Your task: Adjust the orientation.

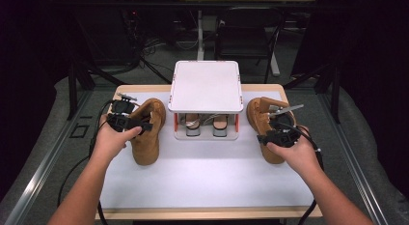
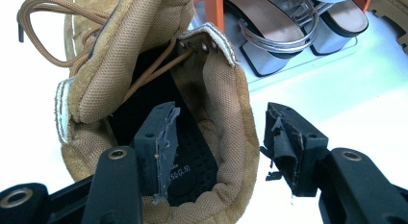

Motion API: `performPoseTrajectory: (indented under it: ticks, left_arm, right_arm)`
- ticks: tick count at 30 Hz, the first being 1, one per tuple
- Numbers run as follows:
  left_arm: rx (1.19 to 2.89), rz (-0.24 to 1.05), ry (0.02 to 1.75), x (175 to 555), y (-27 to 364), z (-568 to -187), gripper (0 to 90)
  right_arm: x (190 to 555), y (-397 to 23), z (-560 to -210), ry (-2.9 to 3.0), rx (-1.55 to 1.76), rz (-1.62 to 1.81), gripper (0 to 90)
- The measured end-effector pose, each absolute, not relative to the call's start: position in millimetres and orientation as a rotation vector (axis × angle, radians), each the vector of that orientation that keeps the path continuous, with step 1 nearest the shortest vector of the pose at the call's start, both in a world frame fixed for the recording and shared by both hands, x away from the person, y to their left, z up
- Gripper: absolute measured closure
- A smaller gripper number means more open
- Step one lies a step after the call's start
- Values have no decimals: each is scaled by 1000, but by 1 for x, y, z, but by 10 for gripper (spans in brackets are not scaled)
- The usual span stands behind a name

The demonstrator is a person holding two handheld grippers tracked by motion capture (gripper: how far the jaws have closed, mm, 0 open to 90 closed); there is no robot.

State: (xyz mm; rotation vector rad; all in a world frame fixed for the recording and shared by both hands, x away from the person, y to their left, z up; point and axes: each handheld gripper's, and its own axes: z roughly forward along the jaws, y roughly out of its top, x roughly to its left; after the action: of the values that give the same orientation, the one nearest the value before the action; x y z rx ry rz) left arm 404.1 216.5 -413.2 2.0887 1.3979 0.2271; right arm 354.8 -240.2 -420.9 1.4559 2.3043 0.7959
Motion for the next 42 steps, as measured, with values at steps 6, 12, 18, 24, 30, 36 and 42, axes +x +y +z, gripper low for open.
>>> performPoseTrajectory:
  ticks: [6, 12, 18, 24, 30, 36, 42]
  left_arm:
    - [2100, 218, 1394, 405, 217, -413, 455]
    - [2097, 220, 1400, 406, 218, -414, 454]
    - [2099, 215, 1401, 406, 218, -414, 454]
    - [2095, 206, 1408, 407, 219, -414, 454]
    - [2098, 206, 1408, 407, 219, -415, 454]
    - [2105, 197, 1408, 408, 218, -416, 454]
    - [2101, 193, 1407, 409, 219, -418, 454]
  right_arm:
    - [362, -245, -413, 2320, 1474, 768, 633]
    - [375, -244, -400, 2439, 1491, 594, 628]
    - [386, -237, -390, 2510, 1482, 403, 618]
    - [394, -235, -380, 2512, 1499, 334, 611]
    - [404, -234, -375, 2464, 1569, 291, 592]
    - [414, -233, -381, 2445, 1597, 227, 575]
    - [426, -232, -399, 2488, 1644, 212, 742]
